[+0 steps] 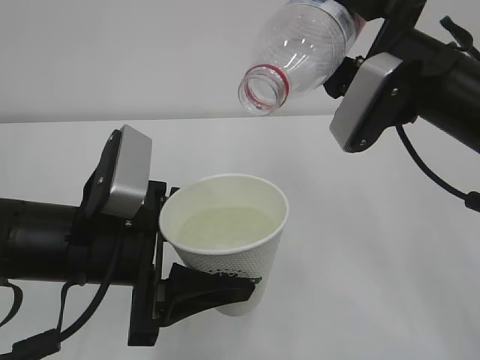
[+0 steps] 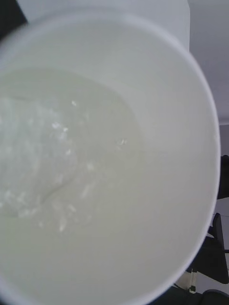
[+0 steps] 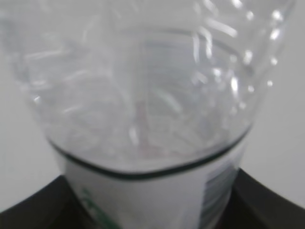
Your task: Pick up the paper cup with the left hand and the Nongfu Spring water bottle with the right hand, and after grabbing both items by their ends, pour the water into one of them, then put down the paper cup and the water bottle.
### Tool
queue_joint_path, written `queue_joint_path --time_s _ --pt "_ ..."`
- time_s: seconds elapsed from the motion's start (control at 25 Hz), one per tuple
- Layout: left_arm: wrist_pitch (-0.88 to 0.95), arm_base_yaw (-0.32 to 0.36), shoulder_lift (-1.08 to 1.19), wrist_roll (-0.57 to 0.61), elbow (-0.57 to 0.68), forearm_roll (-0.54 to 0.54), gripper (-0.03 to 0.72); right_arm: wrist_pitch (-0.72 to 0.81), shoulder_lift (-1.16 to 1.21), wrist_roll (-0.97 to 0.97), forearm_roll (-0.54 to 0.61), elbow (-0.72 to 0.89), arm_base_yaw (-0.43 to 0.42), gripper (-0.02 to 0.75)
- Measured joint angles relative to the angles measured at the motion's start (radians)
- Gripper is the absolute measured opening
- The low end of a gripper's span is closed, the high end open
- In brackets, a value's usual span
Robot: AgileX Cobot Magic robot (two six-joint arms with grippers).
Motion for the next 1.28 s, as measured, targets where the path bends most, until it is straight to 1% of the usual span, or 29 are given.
queue_joint_path --time_s 0.8,1.28 --pt "0.000 0.000 0.000 0.000 0.000 0.000 0.528 0.000 0.000 0.039 0.013 0.000 0.000 0.470" --pt "0.000 0.000 0.000 0.000 0.000 0.000 0.528 0.000 0.000 0.134 0.059 0.000 0.000 0.470"
